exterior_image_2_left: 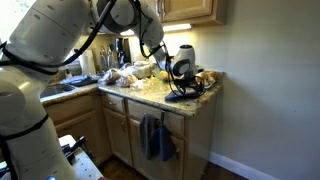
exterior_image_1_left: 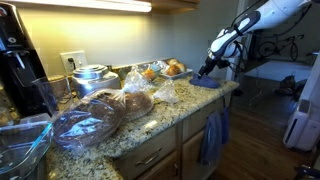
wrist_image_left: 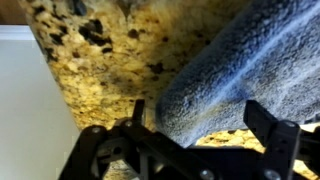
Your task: Move the towel from the countertop to the hanger on the drawer
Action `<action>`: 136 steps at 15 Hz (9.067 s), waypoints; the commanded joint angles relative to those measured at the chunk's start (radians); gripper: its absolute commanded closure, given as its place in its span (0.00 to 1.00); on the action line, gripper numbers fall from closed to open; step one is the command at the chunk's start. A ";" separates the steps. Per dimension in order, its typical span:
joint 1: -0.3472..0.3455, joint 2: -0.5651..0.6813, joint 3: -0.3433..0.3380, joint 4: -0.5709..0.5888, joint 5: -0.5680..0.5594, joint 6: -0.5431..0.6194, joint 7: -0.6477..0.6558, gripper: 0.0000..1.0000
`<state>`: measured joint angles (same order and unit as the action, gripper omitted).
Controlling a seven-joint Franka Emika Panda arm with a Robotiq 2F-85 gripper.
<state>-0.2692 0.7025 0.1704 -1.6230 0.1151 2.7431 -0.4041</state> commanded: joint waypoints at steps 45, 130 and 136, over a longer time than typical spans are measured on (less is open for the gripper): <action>0.055 -0.667 -0.019 -0.647 0.431 -0.239 -0.351 0.93; 0.016 -0.222 -0.174 -0.610 0.554 -0.298 -0.622 0.93; 0.010 -0.192 -0.168 -0.616 0.542 -0.228 -0.606 0.63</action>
<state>-0.2353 0.5053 -0.0170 -2.2261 0.6720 2.4733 -1.0157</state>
